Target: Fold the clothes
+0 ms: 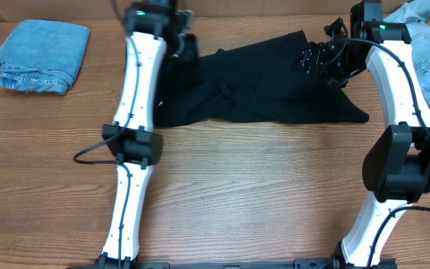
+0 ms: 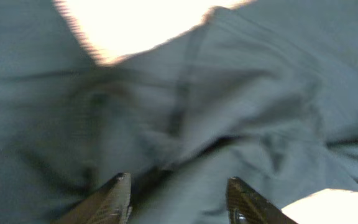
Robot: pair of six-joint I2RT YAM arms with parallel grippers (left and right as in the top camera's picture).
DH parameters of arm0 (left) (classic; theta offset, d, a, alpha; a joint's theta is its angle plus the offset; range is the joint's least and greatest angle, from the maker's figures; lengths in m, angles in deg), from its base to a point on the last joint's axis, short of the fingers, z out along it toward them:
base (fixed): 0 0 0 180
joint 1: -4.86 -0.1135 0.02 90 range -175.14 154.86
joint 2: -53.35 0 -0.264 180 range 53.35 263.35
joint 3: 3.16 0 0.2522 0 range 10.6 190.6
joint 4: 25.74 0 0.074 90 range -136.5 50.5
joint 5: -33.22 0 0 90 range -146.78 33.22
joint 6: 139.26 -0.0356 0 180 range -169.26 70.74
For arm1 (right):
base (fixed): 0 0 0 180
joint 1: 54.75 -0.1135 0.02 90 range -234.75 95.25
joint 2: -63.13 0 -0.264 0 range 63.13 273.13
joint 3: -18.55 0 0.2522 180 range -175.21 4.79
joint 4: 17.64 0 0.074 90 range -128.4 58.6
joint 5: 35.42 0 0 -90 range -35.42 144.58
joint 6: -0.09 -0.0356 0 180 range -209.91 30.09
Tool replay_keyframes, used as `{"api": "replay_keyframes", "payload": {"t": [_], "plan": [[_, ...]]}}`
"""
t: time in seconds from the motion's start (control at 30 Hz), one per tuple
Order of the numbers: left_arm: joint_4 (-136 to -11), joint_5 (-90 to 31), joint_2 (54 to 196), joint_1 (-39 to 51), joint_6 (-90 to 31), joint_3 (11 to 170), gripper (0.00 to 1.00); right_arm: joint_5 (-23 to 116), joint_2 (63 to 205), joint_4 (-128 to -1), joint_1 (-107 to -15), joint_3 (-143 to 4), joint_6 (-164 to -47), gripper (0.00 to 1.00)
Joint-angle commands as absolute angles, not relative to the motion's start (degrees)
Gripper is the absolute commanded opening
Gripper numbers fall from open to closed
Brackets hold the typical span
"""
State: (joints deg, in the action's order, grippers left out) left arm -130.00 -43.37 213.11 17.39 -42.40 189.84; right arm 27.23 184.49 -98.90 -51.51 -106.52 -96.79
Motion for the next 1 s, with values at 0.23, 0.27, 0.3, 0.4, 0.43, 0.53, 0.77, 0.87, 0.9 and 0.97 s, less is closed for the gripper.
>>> {"api": "replay_keyframes", "payload": {"t": [0.23, 0.27, 0.3, 0.4, 0.43, 0.53, 0.77, 0.87, 0.9, 0.97], "plan": [[-127.62, -48.20, 212.35, 20.26, -37.20, 189.62, 0.55, 29.07, 183.99, -98.99, -51.48, -106.93, -96.96, 0.87], [-128.19, -48.31, 212.35, 20.26, -36.83, 189.23, 0.55, 29.07, 183.99, -98.99, -51.48, -106.93, -96.96, 0.87], [-128.21, -48.44, 212.35, 20.26, -36.81, 188.72, 0.55, 29.09, 183.99, -98.97, -51.48, -106.93, -96.96, 0.87], [-127.77, -48.96, 212.35, 20.32, -35.50, 186.65, 0.56, 29.07, 183.99, -98.84, -51.48, -106.93, -96.96, 0.87], [-127.62, -49.97, 212.35, 20.30, -33.95, 185.47, 0.55, 29.07, 183.99, -98.81, -51.48, -106.93, -96.96, 0.87], [-126.61, -50.45, 212.35, 20.26, -27.89, 182.32, 0.49, 29.09, 183.99, -98.79, -51.48, -106.93, -96.96, 0.87], [-125.41, -52.46, 212.35, 20.26, -16.92, 180.83, 0.47, 29.09, 183.99, -98.81, -51.48, -106.93, -96.94, 0.87], [-124.38, -53.40, 212.35, 20.26, -14.93, 180.26, 0.51, 29.07, 183.99, -98.84, -51.48, -106.93, -96.94, 0.87], [-123.36, -53.38, 212.35, 20.26, -14.93, 179.89, 0.52, 29.09, 183.99, -98.86, -51.48, -106.93, -96.94, 0.87], [-121.94, -53.36, 212.35, 20.26, -14.49, 179.13, 0.54, 29.07, 183.99, -98.84, -51.48, -106.93, -96.94, 0.87]]}}
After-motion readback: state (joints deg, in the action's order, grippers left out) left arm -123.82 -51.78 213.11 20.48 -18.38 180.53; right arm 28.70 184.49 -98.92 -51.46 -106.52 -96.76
